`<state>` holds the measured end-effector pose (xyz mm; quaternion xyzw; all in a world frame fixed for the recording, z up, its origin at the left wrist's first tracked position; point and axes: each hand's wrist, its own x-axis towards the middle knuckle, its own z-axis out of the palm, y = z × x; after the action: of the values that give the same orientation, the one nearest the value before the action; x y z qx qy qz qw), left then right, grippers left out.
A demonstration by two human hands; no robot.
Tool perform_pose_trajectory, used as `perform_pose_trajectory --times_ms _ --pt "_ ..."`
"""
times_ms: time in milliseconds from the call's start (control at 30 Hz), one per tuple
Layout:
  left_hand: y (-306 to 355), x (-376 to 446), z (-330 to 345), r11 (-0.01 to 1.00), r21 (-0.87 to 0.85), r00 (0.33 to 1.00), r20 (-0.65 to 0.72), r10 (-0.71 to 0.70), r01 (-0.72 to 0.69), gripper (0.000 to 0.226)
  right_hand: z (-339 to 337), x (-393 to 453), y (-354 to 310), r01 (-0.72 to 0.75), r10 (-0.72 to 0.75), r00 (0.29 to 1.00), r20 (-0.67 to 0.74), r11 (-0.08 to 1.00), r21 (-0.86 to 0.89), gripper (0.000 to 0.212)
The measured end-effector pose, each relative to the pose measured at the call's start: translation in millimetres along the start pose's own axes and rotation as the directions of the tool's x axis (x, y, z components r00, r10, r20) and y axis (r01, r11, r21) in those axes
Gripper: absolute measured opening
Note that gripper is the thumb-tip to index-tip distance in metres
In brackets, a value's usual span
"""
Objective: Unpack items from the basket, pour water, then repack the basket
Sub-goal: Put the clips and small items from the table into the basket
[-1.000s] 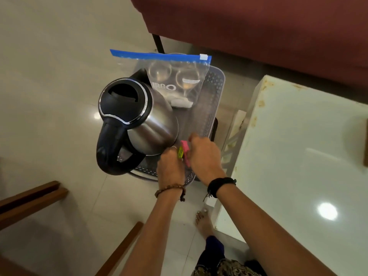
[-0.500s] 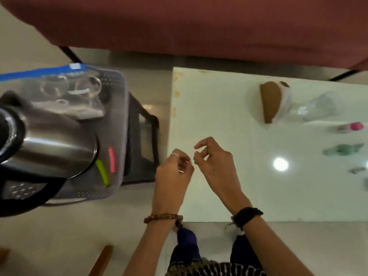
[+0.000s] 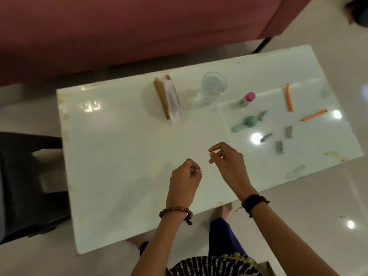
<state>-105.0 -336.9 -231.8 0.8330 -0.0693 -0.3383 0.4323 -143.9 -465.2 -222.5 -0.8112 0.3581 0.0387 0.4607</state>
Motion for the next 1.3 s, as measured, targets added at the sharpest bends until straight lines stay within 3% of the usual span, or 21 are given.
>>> perform_pose_trajectory --times_ms 200,433,600,733,900,1033,1300 --pt "65 44 98 0.999 0.048 1.0 -0.001 0.019 -0.019 0.009 -80 44 61 -0.107 0.107 0.994 -0.01 0.992 0.068 0.011" --pt "93 106 169 0.968 0.249 0.997 -0.055 0.049 -0.034 0.006 -128 98 122 -0.18 0.179 0.983 0.03 0.982 0.05 0.009" --pt "92 154 188 0.868 0.477 0.983 -0.044 0.18 -0.137 0.03 -145 146 137 -0.165 0.164 0.986 0.012 0.985 0.043 0.007" --pt "89 183 196 0.803 0.58 0.987 0.007 0.16 -0.134 0.041 -145 191 129 -0.093 0.092 0.996 0.022 0.994 0.05 0.024" --pt "85 198 200 0.767 0.626 0.98 -0.018 0.199 -0.144 0.031 -131 232 118 0.097 -0.086 0.992 0.093 0.988 -0.123 0.051" --pt "79 203 194 0.812 0.566 0.981 -0.028 0.191 -0.142 0.025 -118 249 121 0.132 -0.108 0.984 0.139 0.975 -0.181 0.053" --pt "61 201 176 0.816 0.536 0.967 -0.001 0.256 -0.215 0.024 -109 265 127 0.24 -0.227 0.97 0.088 0.95 -0.2 0.046"
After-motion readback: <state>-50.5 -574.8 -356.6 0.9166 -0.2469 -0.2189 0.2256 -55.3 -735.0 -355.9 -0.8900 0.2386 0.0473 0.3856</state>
